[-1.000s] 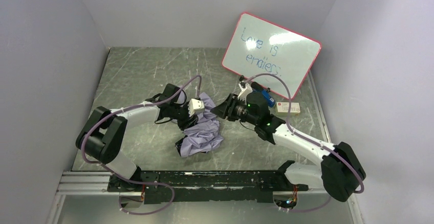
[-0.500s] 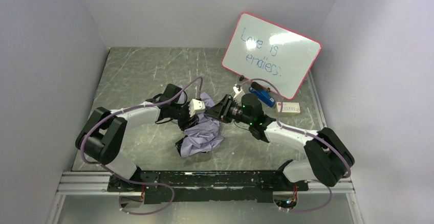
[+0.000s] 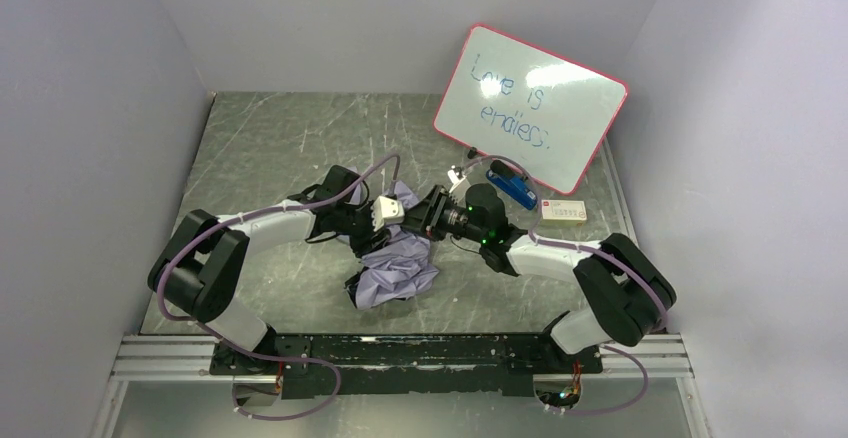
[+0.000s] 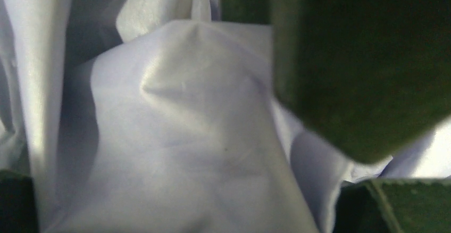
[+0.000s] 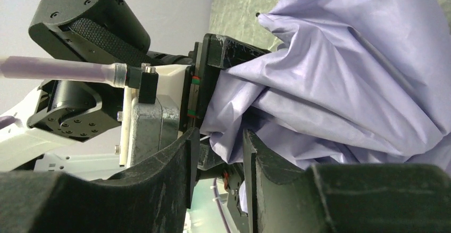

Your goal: Put away the umbrella

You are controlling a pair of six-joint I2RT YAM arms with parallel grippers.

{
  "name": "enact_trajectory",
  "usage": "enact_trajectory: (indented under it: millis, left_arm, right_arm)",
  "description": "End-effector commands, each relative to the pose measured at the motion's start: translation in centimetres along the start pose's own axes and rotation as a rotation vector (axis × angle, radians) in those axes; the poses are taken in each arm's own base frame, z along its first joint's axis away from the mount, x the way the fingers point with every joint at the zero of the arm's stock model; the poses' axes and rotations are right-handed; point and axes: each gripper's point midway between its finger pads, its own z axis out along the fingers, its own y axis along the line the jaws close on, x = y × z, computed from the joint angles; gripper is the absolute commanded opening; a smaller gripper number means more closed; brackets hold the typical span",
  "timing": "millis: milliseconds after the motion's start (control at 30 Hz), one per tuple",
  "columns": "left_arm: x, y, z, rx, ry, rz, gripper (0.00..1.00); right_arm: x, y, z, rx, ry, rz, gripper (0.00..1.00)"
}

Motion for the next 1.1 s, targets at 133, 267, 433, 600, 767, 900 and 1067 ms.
enact_trajectory:
  millis: [133,267,433,600,767,900,1067]
  left_arm:
    - [-0.4,-0.8,0.3,0.022,0.002,0.047,0.57]
    - [-0.3,-0.8,0.4,0.022,0.009,0.047,0.58]
    - [0.0,-0.7,0.4,0.014,0.016,0.045,0.58]
    - [-0.2,-0.5,0.3,0.005,0.015,0.040,0.58]
    - [0.0,-0.5,0.4,0.006,0.023,0.034,0.58]
    - [0.0,-0.5,0.4,0.005,0.023,0.034,0.58]
    - [0.0,-0.5,0.5,0.005,0.025,0.031,0.58]
  right_arm:
    - [-0.7,1.2,0.8,-0.061,-0.031,-0.027,0.40]
    - [0.0,1.2,1.2,-0.079,0.008,-0.033,0.38]
    - [0.7,1.3,0.9,-0.092,0.038,-0.059,0.27]
    - [1.5,-0.2,-0.4,-0.018,0.053,-0.122,0.13]
    - [2.5,-1.9,-2.3,0.053,0.072,-0.181,0.01]
    - [3.2,-3.7,-3.4,0.112,0.081,-0.207,0.00]
    - [4.2,-5.7,-4.6,0.185,0.125,-0.242,0.00]
